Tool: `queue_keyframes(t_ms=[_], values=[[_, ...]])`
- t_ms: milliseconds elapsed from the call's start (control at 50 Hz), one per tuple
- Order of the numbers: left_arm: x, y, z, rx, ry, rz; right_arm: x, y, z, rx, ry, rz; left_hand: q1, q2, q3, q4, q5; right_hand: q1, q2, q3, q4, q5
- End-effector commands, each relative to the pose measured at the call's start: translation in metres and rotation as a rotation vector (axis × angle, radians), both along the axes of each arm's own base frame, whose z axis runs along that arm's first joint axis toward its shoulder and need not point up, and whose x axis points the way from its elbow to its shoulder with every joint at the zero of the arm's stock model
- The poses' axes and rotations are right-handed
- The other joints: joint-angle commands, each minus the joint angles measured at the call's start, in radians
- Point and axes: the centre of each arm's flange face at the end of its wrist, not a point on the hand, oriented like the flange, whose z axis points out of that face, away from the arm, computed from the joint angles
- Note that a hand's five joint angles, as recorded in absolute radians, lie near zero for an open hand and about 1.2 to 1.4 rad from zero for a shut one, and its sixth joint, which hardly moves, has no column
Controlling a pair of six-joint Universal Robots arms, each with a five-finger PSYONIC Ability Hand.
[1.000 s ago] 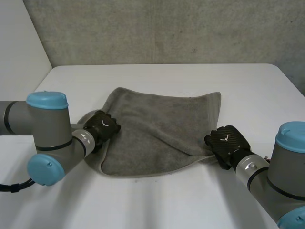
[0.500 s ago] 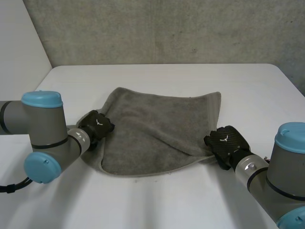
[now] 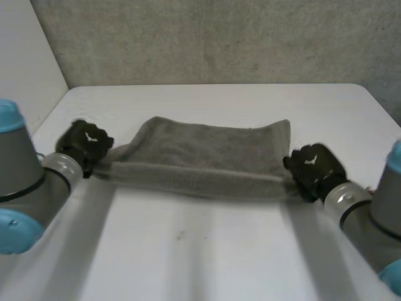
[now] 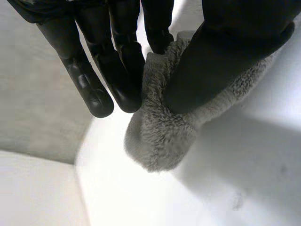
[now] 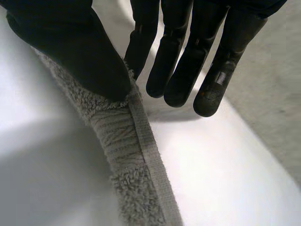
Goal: Fold the towel.
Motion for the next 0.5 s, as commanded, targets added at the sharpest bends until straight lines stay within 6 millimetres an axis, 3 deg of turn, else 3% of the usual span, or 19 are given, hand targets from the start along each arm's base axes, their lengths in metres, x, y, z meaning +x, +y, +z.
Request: queue_keyframes(t_ms=[20, 40, 60, 100, 120, 160, 240, 340, 360, 380, 400, 420, 500], values=[[0.022, 0.024, 0.080, -0.201, 0.172, 0.087, -0.012, 0.003, 0.079, -0.078, -0.026, -0.036, 0.231, 0.182, 0.183, 0.180, 0.205, 0.445, 0.215, 0.207, 0.202, 0.237], [0.022, 0.024, 0.081, -0.202, 0.172, 0.087, -0.015, 0.005, 0.098, -0.097, -0.030, -0.041, 0.231, 0.182, 0.183, 0.180, 0.205, 0.445, 0.215, 0.207, 0.202, 0.237], [0.026, 0.028, 0.095, -0.232, 0.218, 0.105, -0.015, 0.005, 0.098, -0.098, -0.030, -0.041, 0.231, 0.182, 0.183, 0.180, 0.205, 0.445, 0.215, 0.207, 0.202, 0.237], [0.030, 0.035, 0.106, -0.248, 0.257, 0.116, -0.020, 0.011, 0.132, -0.133, -0.033, -0.045, 0.231, 0.182, 0.183, 0.180, 0.205, 0.445, 0.215, 0.207, 0.202, 0.237], [0.032, 0.043, 0.113, -0.250, 0.288, 0.120, -0.020, 0.011, 0.132, -0.133, -0.033, -0.045, 0.231, 0.182, 0.183, 0.180, 0.205, 0.445, 0.215, 0.207, 0.202, 0.237], [0.033, 0.050, 0.116, -0.234, 0.310, 0.123, -0.021, 0.017, 0.151, -0.129, -0.030, -0.038, 0.231, 0.182, 0.183, 0.180, 0.205, 0.445, 0.215, 0.207, 0.202, 0.237], [0.033, 0.060, 0.112, -0.170, 0.352, 0.131, -0.021, 0.022, 0.157, -0.104, -0.016, -0.030, 0.231, 0.182, 0.183, 0.180, 0.205, 0.445, 0.215, 0.207, 0.202, 0.237], [0.032, 0.060, 0.089, -0.039, 0.453, 0.170, -0.019, 0.021, 0.147, -0.066, 0.027, -0.012, 0.231, 0.182, 0.183, 0.180, 0.205, 0.445, 0.215, 0.207, 0.202, 0.237], [0.032, 0.060, 0.089, -0.039, 0.453, 0.170, -0.017, 0.016, 0.137, -0.039, 0.047, -0.009, 0.231, 0.182, 0.183, 0.180, 0.205, 0.445, 0.215, 0.207, 0.202, 0.237], [0.031, 0.054, 0.075, 0.013, 0.452, 0.186, -0.017, 0.016, 0.137, -0.039, 0.047, -0.009, 0.231, 0.182, 0.183, 0.180, 0.205, 0.445, 0.215, 0.207, 0.202, 0.237], [0.031, 0.054, 0.075, 0.013, 0.452, 0.186, -0.016, 0.008, 0.125, -0.004, 0.070, -0.012, 0.231, 0.182, 0.183, 0.180, 0.205, 0.445, 0.215, 0.207, 0.202, 0.237], [0.029, 0.046, 0.061, 0.063, 0.442, 0.203, -0.014, 0.002, 0.114, 0.028, 0.090, -0.010, 0.231, 0.182, 0.183, 0.180, 0.205, 0.445, 0.215, 0.207, 0.202, 0.237], [0.024, 0.023, 0.024, 0.176, 0.406, 0.231, -0.011, -0.009, 0.093, 0.082, 0.131, -0.001, 0.231, 0.182, 0.183, 0.180, 0.205, 0.445, 0.215, 0.207, 0.202, 0.237]])
